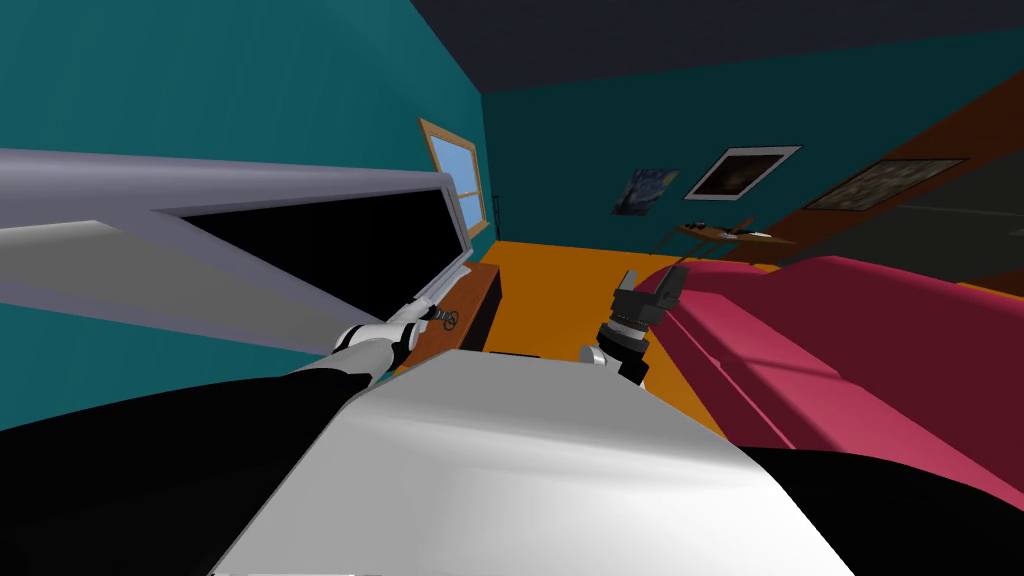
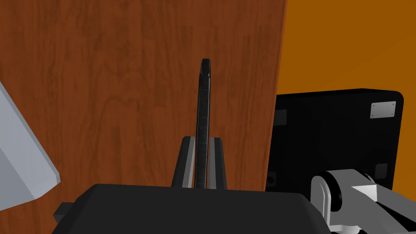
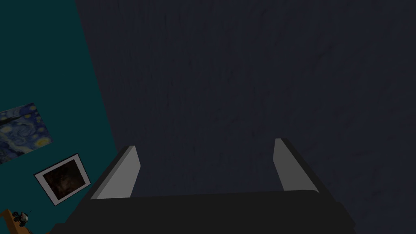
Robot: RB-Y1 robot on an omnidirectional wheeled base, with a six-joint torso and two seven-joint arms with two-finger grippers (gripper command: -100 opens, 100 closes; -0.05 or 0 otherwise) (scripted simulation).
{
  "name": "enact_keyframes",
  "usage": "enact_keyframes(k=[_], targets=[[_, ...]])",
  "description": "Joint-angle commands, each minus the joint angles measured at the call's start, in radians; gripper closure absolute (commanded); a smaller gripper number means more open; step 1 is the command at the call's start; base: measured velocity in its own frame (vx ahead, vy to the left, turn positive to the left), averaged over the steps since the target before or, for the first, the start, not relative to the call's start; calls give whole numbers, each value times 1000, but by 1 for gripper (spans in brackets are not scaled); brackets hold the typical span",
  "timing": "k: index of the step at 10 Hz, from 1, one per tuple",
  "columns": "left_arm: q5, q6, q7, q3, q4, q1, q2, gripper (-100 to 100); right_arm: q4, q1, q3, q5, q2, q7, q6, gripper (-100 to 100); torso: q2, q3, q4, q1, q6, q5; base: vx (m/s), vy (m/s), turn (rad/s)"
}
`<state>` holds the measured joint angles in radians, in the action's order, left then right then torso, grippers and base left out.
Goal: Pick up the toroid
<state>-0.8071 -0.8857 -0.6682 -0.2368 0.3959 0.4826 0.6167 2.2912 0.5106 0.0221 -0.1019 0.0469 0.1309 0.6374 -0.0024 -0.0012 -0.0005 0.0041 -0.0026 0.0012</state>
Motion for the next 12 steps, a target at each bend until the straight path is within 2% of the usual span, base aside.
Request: enact_keyframes(k=[1, 2, 3, 4, 5, 7, 8, 9, 10, 11, 12], targets=[[0, 0, 0, 0, 0, 0, 0, 100, 0, 0, 0, 0, 0, 0, 0, 0, 0, 0, 0, 0, 0, 0, 0, 0, 0], [0, 0, 0, 0, 0, 0, 0, 100, 0, 0, 0, 0, 0, 0, 0, 0, 0, 0, 0, 0, 0, 0, 0, 0, 0], [0, 0, 0, 0, 0, 0, 0, 0, 0, 0, 0, 0, 0, 0, 0, 0, 0, 0, 0, 0, 0, 0, 0, 0, 0], [-1, -33, 5, 24, 50, -20, -9, 100, 0, 0, 0, 0, 0, 0, 0, 0, 0, 0, 0, 0, 0, 0, 94, 9, 325], [-1, -33, 5, 24, 58, -20, -9, 100, 0, 0, 0, 0, 0, 0, 0, 0, -4, -2, -1, 1, -3, 0, 118, -15, 320], [-4, -90, 25, 70, 157, -49, -27, 100, 0, 0, 0, 0, 0, 0, 0, 0, -8, -5, -2, -1, -1, -1, 164, -37, 342], [-4, -90, 25, 70, 182, -49, -27, 100, 0, 1, 0, 0, 0, 0, 0, 0, -11, -6, -2, -3, -1, -1, 158, -61, 380], [-6, -118, 35, 94, 229, -64, -36, 100, 0, 0, 0, 0, 0, 0, 0, 0, -11, -6, -2, -3, -1, -2, 171, -40, 406], [-6, -118, 35, 94, 238, -64, -36, 100, 0, 1, 0, 0, 0, 0, 0, 0, -11, -6, -2, -2, -1, -1, 114, -39, 280], [-8, -147, 45, 117, 295, -78, -45, 100, 0, 0, 0, 0, 0, 0, 0, 0, -8, -5, -2, -2, 0, -1, 108, -46, 362], [-9, -176, 55, 140, 318, -93, -54, 100, 0, 0, 0, 0, 0, 0, 0, 0, -8, -4, -2, -2, -1, -1, 157, -68, 385]])
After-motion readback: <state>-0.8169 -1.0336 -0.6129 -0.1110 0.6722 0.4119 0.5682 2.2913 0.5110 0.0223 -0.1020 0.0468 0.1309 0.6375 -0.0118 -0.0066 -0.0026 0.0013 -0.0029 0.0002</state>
